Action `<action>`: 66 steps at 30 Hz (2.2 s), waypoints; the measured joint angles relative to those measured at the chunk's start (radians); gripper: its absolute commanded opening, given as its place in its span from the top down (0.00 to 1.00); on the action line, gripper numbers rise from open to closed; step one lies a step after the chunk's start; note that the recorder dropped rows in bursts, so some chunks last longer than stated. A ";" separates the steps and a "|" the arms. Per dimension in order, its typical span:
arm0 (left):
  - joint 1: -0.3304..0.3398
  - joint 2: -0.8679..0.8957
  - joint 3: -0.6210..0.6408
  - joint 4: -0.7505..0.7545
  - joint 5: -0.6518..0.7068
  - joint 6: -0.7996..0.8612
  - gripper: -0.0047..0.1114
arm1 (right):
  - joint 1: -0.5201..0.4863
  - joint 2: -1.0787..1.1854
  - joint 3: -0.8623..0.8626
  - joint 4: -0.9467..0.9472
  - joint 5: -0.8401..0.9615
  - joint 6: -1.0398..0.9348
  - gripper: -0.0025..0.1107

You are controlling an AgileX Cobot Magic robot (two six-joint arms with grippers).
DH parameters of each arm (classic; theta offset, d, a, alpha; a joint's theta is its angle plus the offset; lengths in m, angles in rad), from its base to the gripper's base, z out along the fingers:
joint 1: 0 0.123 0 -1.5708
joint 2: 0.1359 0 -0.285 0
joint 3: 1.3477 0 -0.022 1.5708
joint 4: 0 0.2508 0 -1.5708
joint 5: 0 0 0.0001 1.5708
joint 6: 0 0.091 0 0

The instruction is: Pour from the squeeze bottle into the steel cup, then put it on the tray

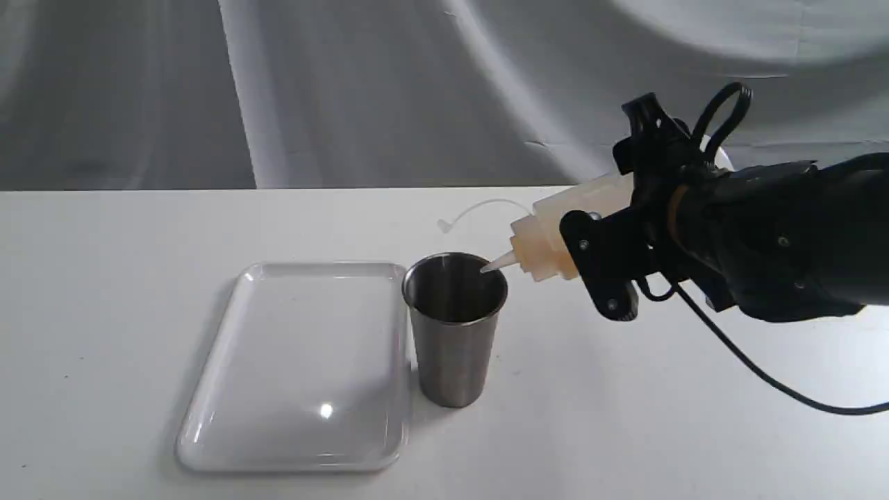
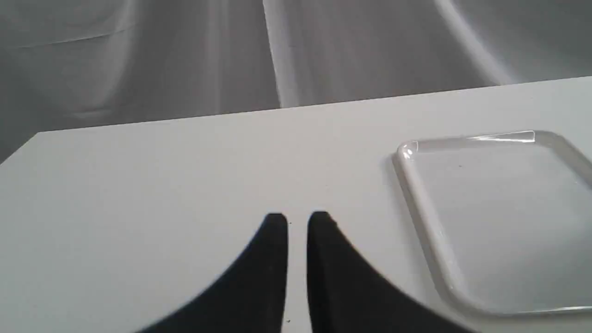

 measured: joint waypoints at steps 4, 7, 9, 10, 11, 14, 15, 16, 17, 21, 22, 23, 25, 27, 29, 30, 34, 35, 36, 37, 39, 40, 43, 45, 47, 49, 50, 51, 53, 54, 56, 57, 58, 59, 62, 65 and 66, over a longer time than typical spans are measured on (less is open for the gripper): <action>0.000 0.000 0.000 0.000 0.000 0.000 0.89 | 0.000 0.000 0.000 0.000 0.000 0.000 0.84; 0.000 0.000 0.000 0.000 0.000 0.000 0.89 | 0.000 0.000 0.000 0.000 0.000 0.000 0.84; 0.000 0.000 0.000 0.000 0.000 0.000 0.89 | 0.002 0.000 -0.002 0.000 0.000 0.000 0.84; 0.000 0.000 0.000 0.000 0.000 0.000 0.89 | 0.002 0.002 -0.008 0.000 -0.002 0.002 0.84; 0.000 0.000 0.000 0.000 0.000 0.000 0.89 | 0.002 0.002 -0.015 0.000 -0.002 0.007 0.84; 0.000 0.000 0.000 0.000 0.000 0.000 0.89 | 0.011 0.002 -0.037 -0.002 0.001 0.011 0.84; 0.000 0.000 0.000 0.000 0.000 0.000 0.89 | 0.011 0.002 -0.040 -0.002 0.001 0.014 0.84; 0.000 0.000 0.000 0.000 0.000 0.000 0.89 | 0.013 0.002 -0.043 -0.004 0.001 0.014 0.84; 0.000 0.000 0.000 0.000 0.000 0.000 0.89 | 0.017 0.002 -0.045 -0.004 0.001 0.016 0.84; 0.000 0.000 0.000 0.000 0.000 0.000 0.89 | 0.017 0.002 -0.045 -0.004 0.001 0.016 0.84; 0.000 0.000 0.000 0.000 0.000 0.000 0.89 | 0.017 0.002 -0.045 -0.004 0.001 0.013 0.84; 0.000 0.000 0.000 0.000 0.000 0.000 0.89 | 0.017 0.002 -0.045 -0.004 0.001 0.003 0.84; 0.000 0.000 0.000 0.000 0.000 0.000 0.89 | 0.017 0.002 -0.045 -0.004 0.003 -0.020 0.84; 0.000 0.000 0.000 0.000 0.000 0.000 0.89 | 0.017 0.002 -0.045 -0.004 0.004 -0.038 0.84; 0.000 0.000 0.000 0.000 0.000 0.000 0.89 | 0.017 0.000 -0.045 -0.004 0.004 -0.048 0.84; 0.000 0.000 0.000 0.000 0.000 0.000 0.89 | 0.017 -0.002 -0.045 -0.004 0.004 -0.050 0.84; 0.000 0.000 0.000 0.000 0.000 0.000 0.89 | 0.017 -0.019 -0.045 -0.004 0.004 -0.052 0.84; 0.000 0.000 0.000 0.000 0.000 0.000 0.89 | 0.017 -0.023 -0.045 -0.004 0.002 -0.052 0.84; 0.000 0.000 0.000 0.000 0.000 0.000 0.89 | 0.017 -0.029 -0.045 -0.004 0.002 -0.052 0.84; 0.000 0.000 0.000 0.000 0.000 0.000 0.89 | 0.017 -0.031 -0.045 -0.004 0.000 -0.052 0.84; 0.000 0.000 0.000 0.000 0.000 0.000 0.89 | 0.017 -0.031 -0.045 -0.004 0.001 -0.053 0.84; 0.000 0.000 0.000 0.000 0.000 0.000 0.89 | 0.017 -0.031 -0.045 -0.004 0.000 -0.053 0.84; 0.000 0.000 0.000 0.000 0.000 0.000 0.89 | 0.017 -0.031 -0.045 -0.004 -0.007 -0.056 0.84; 0.000 0.000 0.000 0.000 0.000 0.000 0.89 | 0.017 -0.031 -0.045 -0.004 -0.007 -0.056 0.84; 0.000 0.000 0.000 0.000 0.000 0.000 0.89 | 0.017 -0.031 -0.045 -0.004 -0.007 -0.046 0.84; 0.000 0.000 0.000 0.000 0.000 0.000 0.89 | 0.017 -0.031 -0.045 -0.004 -0.007 -0.029 0.84; 0.000 0.000 0.000 0.000 0.000 0.000 0.89 | 0.017 -0.031 -0.045 -0.004 -0.007 -0.019 0.84; 0.000 0.000 0.000 0.000 0.000 0.000 0.89 | 0.017 -0.031 -0.045 -0.004 -0.007 -0.002 0.84; 0.000 0.000 0.000 0.000 0.000 0.000 0.89 | 0.017 -0.031 -0.045 -0.004 -0.007 0.031 0.84; 0.000 0.000 0.000 0.000 0.000 0.000 0.89 | 0.017 -0.031 -0.045 -0.004 -0.007 0.049 0.84; 0.000 0.000 0.000 0.000 0.000 0.000 0.89 | 0.017 -0.031 -0.045 -0.004 -0.009 0.075 0.84; 0.000 0.000 0.000 0.000 0.000 0.000 0.89 | 0.017 -0.031 -0.045 -0.004 -0.014 0.085 0.84; 0.000 0.000 0.000 0.000 0.000 0.000 0.89 | 0.017 -0.031 -0.045 -0.004 -0.019 0.087 0.84; 0.000 0.000 0.000 0.000 0.000 0.000 0.89 | 0.017 -0.031 -0.045 -0.004 -0.026 0.092 0.84; 0.000 0.000 0.000 0.000 0.000 0.000 0.89 | 0.017 -0.031 -0.045 -0.004 -0.045 0.098 0.84; 0.000 0.000 0.000 0.000 0.000 0.000 0.89 | 0.017 -0.031 -0.045 0.001 -0.056 0.113 0.84; 0.000 0.000 0.000 0.000 0.000 0.000 0.89 | 0.015 -0.031 -0.045 0.009 -0.060 0.125 0.84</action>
